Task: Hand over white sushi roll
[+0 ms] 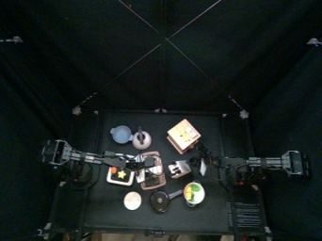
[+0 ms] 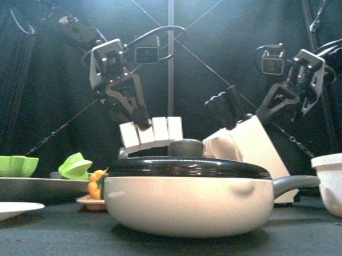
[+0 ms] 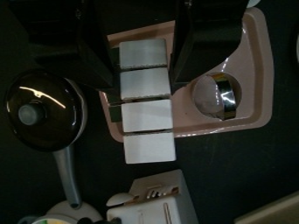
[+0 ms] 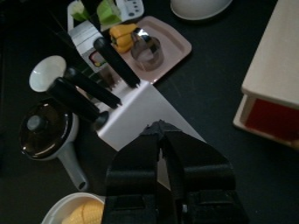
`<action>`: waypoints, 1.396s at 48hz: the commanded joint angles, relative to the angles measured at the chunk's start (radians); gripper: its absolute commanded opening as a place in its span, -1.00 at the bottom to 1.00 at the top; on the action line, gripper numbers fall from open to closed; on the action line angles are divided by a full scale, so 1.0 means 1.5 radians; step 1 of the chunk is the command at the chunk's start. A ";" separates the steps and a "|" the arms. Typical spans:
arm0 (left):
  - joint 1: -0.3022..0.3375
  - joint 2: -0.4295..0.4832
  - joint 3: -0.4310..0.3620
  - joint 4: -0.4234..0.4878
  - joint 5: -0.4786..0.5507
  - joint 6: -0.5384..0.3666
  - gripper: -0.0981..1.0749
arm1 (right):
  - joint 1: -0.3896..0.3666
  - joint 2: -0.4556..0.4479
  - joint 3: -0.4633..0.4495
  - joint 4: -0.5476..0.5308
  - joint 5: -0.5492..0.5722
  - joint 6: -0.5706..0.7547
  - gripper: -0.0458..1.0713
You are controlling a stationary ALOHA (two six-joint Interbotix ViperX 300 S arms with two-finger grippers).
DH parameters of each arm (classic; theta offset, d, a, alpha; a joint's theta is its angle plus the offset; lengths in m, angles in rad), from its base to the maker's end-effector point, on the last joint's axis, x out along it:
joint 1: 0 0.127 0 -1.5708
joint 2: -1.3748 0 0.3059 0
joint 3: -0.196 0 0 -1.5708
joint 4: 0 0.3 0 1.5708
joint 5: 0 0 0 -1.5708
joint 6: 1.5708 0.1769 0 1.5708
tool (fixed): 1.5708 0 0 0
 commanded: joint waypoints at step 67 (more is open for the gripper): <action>-0.082 -0.126 0.154 -0.076 -0.481 0.004 0.17 | 0.137 0.229 -0.321 -0.042 -0.054 -0.002 0.94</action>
